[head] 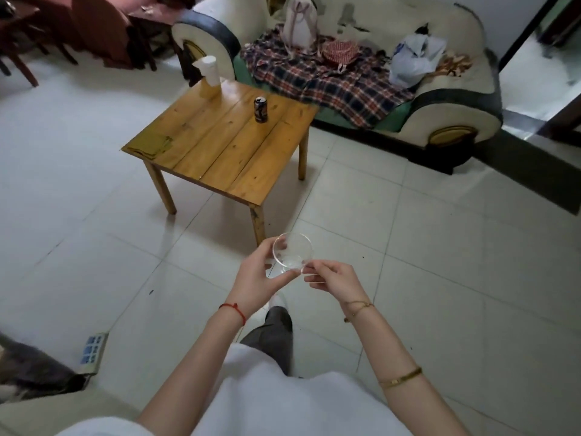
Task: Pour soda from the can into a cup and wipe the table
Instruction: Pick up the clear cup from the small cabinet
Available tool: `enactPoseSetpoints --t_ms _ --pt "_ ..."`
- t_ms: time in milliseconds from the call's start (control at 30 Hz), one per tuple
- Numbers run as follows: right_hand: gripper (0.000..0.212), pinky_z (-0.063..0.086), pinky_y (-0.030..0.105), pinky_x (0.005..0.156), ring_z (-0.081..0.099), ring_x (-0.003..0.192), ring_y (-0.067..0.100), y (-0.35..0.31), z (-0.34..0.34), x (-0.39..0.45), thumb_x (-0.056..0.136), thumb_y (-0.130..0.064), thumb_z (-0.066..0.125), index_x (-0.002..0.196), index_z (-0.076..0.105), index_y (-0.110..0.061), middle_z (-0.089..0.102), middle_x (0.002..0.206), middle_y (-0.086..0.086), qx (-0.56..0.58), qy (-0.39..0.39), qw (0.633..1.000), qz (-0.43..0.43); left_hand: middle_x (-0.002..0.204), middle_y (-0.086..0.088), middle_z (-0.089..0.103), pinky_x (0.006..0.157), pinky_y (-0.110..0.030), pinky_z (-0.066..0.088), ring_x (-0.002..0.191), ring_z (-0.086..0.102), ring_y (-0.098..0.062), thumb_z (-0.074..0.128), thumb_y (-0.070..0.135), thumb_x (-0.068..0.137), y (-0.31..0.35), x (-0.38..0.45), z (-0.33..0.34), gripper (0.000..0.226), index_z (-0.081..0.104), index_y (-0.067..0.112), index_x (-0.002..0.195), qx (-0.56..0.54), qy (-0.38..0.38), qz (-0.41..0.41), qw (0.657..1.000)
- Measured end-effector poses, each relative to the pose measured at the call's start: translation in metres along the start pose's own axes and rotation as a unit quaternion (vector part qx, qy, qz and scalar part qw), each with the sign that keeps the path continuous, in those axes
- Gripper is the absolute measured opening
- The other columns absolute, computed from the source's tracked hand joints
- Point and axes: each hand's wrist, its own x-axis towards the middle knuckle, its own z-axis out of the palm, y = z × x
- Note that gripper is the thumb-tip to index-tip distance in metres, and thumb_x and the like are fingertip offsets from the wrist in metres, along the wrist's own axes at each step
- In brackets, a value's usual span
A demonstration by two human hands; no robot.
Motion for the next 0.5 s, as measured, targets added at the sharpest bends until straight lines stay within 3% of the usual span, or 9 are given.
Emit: enactPoseSetpoints --t_ms 300,500 --pt "0.026 0.055 0.024 0.078 0.068 0.084 0.019 -0.054 -0.046 0.108 0.1 -0.014 0.048 0.089 0.071 -0.017 0.073 0.093 0.007 0.013 0.028 0.999 0.006 0.115 0.02 0.063 0.09 -0.028 0.054 0.099 0.063 -0.002 0.082 0.034 0.076 0.014 0.137 0.024 0.061 0.053 0.03 0.13 -0.012 -0.026 0.007 1.0" --pt "0.024 0.056 0.019 0.072 0.066 0.076 0.015 -0.128 -0.067 0.204 0.099 -0.012 0.048 0.089 0.071 -0.013 0.072 0.088 0.006 0.005 0.011 1.0 -0.002 0.119 0.025 0.06 0.096 -0.025 0.051 0.11 0.057 0.008 0.081 0.033 0.077 0.036 0.248 0.02 0.06 0.053 0.034 0.129 -0.025 -0.005 0.013 1.0"
